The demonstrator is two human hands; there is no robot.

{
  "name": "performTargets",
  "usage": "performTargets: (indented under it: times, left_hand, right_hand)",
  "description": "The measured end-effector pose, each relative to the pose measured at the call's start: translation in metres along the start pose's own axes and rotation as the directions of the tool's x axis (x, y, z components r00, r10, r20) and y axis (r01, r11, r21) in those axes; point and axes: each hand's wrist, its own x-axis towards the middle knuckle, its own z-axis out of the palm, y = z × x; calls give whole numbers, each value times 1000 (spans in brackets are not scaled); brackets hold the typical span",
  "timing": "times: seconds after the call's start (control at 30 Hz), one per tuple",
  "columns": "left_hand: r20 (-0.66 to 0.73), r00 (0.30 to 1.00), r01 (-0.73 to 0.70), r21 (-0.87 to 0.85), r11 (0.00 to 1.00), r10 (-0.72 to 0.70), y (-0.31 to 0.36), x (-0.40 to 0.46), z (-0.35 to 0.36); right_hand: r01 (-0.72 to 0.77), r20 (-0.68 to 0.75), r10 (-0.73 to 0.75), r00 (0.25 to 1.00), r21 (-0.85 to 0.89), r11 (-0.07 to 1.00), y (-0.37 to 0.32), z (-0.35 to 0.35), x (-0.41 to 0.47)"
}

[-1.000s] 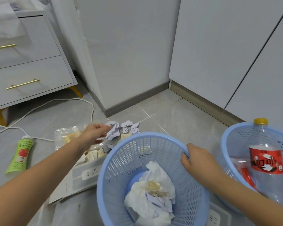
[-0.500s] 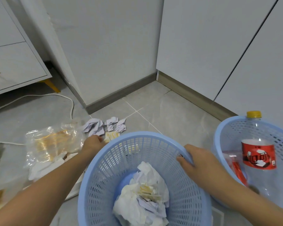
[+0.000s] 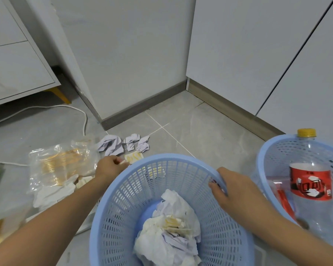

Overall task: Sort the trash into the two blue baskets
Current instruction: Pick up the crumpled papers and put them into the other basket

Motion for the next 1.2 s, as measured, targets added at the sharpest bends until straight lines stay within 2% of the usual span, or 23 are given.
performTargets:
  times: [0.17, 0.37, 0.4, 0.43, 0.5, 0.53, 0.57, 0.63, 0.73, 0.8, 0.87, 0.93, 0.97, 1.03, 1.07, 1.13, 1.2]
  left_hand:
    - [-89, 993, 34, -386, 922, -74, -3, -9, -20]
    - [-91, 996, -39, -580, 813, -17, 19, -34, -64]
    - [-61, 998, -16, -656, 754, -31, 26, -38, -71]
    - [5, 997, 54, -757, 652, -77, 34, -43, -77]
    - [205, 971, 235, -907, 350, -122, 53, -53, -90]
    - [282, 955, 295, -927, 232, -88, 60, -59, -96]
    - [336, 942, 335, -928, 164, -23, 67, -65, -101]
    - [390, 900, 371, -920, 128, 195, 80, -81, -113]
    - [420, 782, 382, -907, 180, 460, 96, -107, -125]
    - [480, 649, 446, -868, 216, 590, 106, -123, -125]
    - [501, 602, 443, -857, 262, 621, 108, -134, -122]
    - [559, 489, 504, -808, 307, 669, 114, -144, -117]
    - [578, 470, 502, -797, 337, 667, 117, -149, -113]
    - [588, 509, 403, -808, 430, 628, 117, -157, -106]
    - [601, 529, 321, -796, 514, 600, 117, -160, -102]
    - [667, 540, 140, -673, 726, 514, 116, -166, -94]
    - [728, 548, -74, -449, 891, 412, 115, -171, -87]
  right_hand:
    - [22, -29, -23, 999, -31, 999, 2, 5, 1]
    - [34, -37, -37, 999, -62, 997, 2, 8, 5]
    - [38, -33, -41, 999, -70, 997, 1, 8, 5]
    - [42, -27, -44, 999, -72, 997, 0, 7, 5]
    - [46, -16, -48, 999, -69, 997, -1, 6, 6]
    - [47, -10, -48, 999, -71, 996, -2, 6, 6]
    - [46, -5, -46, 999, -74, 996, -4, 6, 6]
    - [47, 3, -47, 999, -76, 996, -7, 7, 6]
    - [59, 9, -59, 998, -78, 995, -12, 8, 5]
    - [55, 14, -54, 998, -81, 995, -13, 6, 4]
    - [40, 16, -39, 999, -80, 996, -12, 4, 3]
    - [29, 19, -28, 999, -72, 997, -12, 2, 1]
    - [27, 22, -26, 999, -69, 997, -11, 2, 0]
    - [29, 29, -28, 999, -65, 997, -12, 1, -2]
    - [33, 32, -31, 999, -64, 997, -12, 1, -3]
    - [38, 36, -36, 999, -70, 997, -14, 1, -4]
    - [40, 38, -37, 999, -81, 996, -15, 1, -3]
